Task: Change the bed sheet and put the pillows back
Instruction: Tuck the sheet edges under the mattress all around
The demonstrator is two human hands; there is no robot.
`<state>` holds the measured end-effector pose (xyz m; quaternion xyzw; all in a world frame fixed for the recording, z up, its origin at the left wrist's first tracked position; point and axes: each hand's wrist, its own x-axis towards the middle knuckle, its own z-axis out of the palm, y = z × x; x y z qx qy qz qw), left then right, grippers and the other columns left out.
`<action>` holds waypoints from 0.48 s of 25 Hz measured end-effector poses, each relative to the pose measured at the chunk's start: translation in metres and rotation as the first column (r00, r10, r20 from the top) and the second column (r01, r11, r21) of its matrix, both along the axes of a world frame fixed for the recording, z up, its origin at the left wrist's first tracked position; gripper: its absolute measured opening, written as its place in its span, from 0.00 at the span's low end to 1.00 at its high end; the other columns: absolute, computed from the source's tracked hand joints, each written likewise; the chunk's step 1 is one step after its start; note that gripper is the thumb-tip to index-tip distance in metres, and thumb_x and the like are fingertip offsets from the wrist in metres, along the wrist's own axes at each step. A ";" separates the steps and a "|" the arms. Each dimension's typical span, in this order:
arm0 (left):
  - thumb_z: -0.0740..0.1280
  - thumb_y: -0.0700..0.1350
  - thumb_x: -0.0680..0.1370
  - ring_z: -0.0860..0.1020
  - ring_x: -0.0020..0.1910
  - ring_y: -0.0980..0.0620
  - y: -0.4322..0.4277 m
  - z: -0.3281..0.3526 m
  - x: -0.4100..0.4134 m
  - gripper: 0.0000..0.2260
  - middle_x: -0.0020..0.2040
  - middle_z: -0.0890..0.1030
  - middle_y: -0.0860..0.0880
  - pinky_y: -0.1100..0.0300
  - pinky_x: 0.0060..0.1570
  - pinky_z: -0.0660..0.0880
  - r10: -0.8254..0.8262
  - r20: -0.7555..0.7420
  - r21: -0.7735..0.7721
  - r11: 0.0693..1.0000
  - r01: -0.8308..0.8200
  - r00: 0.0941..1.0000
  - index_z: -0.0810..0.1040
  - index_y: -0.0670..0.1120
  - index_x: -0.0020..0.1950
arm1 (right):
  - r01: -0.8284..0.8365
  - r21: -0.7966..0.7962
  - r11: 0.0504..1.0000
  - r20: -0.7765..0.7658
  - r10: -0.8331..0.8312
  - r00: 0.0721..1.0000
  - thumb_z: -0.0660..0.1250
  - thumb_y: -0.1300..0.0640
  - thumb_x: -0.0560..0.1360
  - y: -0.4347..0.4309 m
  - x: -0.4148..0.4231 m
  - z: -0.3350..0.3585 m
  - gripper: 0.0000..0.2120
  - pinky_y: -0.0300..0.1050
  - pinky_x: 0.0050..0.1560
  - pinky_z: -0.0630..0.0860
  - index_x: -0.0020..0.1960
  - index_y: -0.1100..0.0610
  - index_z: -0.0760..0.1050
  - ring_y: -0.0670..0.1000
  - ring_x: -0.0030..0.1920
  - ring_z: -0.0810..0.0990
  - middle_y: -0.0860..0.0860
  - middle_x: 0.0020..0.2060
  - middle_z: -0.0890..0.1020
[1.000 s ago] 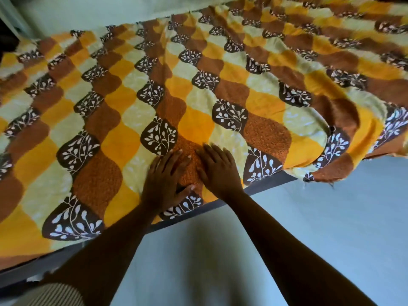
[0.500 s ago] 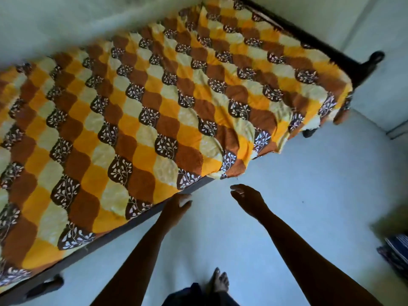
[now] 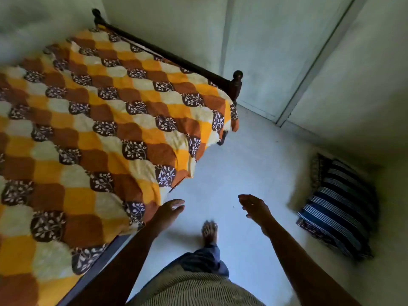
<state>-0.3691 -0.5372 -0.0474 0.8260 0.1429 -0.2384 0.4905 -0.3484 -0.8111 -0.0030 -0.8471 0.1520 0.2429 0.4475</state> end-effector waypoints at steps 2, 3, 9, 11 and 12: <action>0.63 0.39 0.79 0.74 0.63 0.47 -0.019 -0.003 0.051 0.13 0.63 0.76 0.43 0.59 0.61 0.68 0.014 0.016 0.007 1.000 -0.014 1.000 0.75 0.38 0.62 | 0.045 0.014 0.999 0.004 -0.045 0.999 0.60 0.56 0.78 -0.027 0.041 0.002 0.09 0.48 0.57 0.73 0.52 0.56 0.78 0.48 0.49 0.76 0.46 0.44 0.77; 0.64 0.39 0.78 0.75 0.63 0.46 -0.029 -0.006 0.073 0.13 0.62 0.77 0.43 0.58 0.62 0.68 0.014 0.046 0.011 1.000 -0.015 0.999 0.76 0.38 0.62 | 0.071 0.021 0.997 0.016 -0.071 0.997 0.62 0.56 0.78 -0.037 0.062 0.006 0.07 0.47 0.58 0.73 0.52 0.52 0.79 0.48 0.49 0.77 0.46 0.45 0.78; 0.63 0.37 0.78 0.76 0.61 0.47 -0.100 0.011 0.217 0.12 0.60 0.78 0.41 0.60 0.61 0.69 -0.096 0.197 0.022 0.995 0.093 0.976 0.75 0.37 0.61 | 0.169 0.172 0.970 0.027 -0.176 0.984 0.63 0.56 0.78 -0.070 0.205 0.021 0.08 0.37 0.42 0.75 0.54 0.51 0.78 0.48 0.43 0.79 0.47 0.44 0.79; 0.62 0.40 0.79 0.77 0.60 0.47 -0.122 0.015 0.262 0.12 0.59 0.79 0.42 0.56 0.63 0.70 -0.086 0.263 0.062 0.995 0.072 0.961 0.76 0.39 0.60 | 0.166 0.199 0.966 0.042 -0.177 0.983 0.62 0.57 0.78 -0.078 0.251 0.020 0.08 0.38 0.43 0.75 0.54 0.51 0.78 0.48 0.44 0.78 0.48 0.45 0.79; 0.61 0.44 0.78 0.77 0.60 0.48 -0.130 0.019 0.279 0.14 0.59 0.79 0.43 0.55 0.63 0.71 -0.095 0.301 0.108 0.992 0.065 0.949 0.77 0.40 0.61 | 0.161 0.217 0.963 0.056 -0.177 0.983 0.62 0.57 0.78 -0.081 0.272 0.019 0.08 0.39 0.44 0.75 0.54 0.51 0.78 0.48 0.44 0.78 0.48 0.44 0.79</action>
